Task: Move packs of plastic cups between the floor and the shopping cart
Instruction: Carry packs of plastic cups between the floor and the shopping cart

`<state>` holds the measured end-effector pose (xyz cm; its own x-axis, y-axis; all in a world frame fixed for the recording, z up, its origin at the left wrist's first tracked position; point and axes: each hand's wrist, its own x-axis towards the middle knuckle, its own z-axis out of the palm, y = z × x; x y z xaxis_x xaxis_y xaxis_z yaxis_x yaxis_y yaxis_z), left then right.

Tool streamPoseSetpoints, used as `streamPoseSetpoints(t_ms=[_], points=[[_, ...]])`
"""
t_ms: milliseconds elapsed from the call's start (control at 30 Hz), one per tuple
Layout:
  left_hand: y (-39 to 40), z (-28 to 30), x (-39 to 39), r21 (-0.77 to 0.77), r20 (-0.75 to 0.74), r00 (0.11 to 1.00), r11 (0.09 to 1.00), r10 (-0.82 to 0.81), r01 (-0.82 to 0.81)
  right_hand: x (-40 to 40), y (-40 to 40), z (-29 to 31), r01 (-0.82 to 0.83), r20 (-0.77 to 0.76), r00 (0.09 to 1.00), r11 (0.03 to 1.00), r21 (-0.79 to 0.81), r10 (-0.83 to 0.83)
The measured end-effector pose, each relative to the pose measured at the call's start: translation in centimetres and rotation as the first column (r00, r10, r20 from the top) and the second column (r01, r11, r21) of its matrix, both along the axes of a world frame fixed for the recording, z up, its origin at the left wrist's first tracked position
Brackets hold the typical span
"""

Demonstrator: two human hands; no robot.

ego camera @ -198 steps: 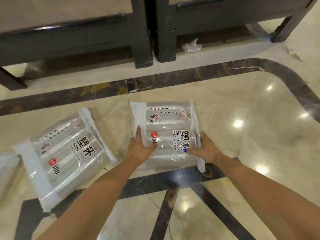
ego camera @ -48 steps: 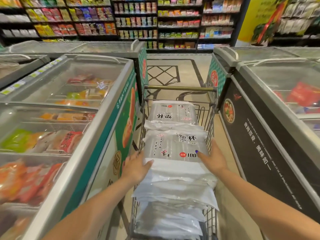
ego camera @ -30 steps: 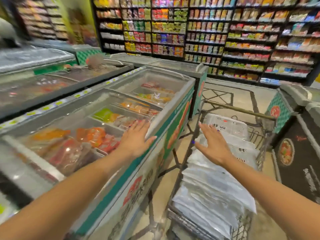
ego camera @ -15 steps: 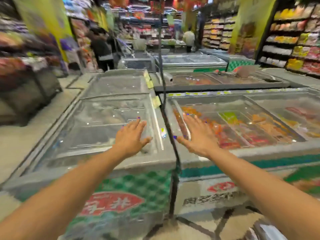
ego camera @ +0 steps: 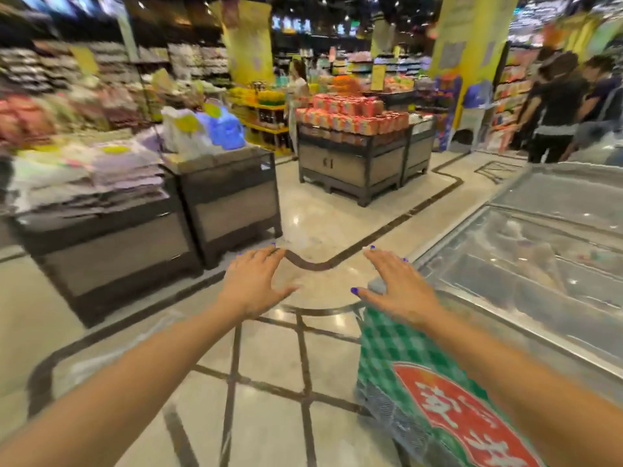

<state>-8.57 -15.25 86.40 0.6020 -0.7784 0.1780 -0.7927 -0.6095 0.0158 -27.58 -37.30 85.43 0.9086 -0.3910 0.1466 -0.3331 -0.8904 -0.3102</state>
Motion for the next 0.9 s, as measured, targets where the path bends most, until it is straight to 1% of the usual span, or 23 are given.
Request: streamPoseSetpoints(t_ms=[167,300,400,533,633,733,900], points=[[10.2,0.7,9.3,0.033,0.022,0.994,0.994,0.107,-0.107,15.3,7.2,-0.6,-0.242,-0.002,0.970,0.968,0.058,0.243],[15.9,-0.3,16.5,0.042,-0.018,0.979,0.978,0.204,-0.203,24.4,11.5,-1.5,-0.342,-0.039,0.935,0.927,0.153,0.351],[18.8,-1.4,21.0,0.040,-0.044,0.960,0.961,0.276,-0.274,30.3,13.6,-2.4,-0.395,-0.055,0.911,0.902,0.175,0.410],[20.6,-3.3,26.3,0.041,-0.142,0.917,0.927,0.374,-0.372,37.1,14.8,-3.7,-0.424,-0.084,0.891,0.883,0.200,0.447],[20.8,-4.6,30.0,0.067,-0.162,0.885,0.899,0.437,-0.432,42.5,14.3,-4.9,-0.475,-0.105,0.860,0.858,0.194,0.500],[20.7,-5.5,34.2,0.081,-0.170,0.855,0.872,0.490,-0.484,48.9,13.3,-6.1,-0.495,-0.109,0.849,0.850,0.182,0.517],[20.0,-5.9,41.9,0.074,-0.231,0.766,0.796,0.599,-0.600,58.6,11.5,-7.4,-0.543,-0.150,0.804,0.814,0.206,0.575]])
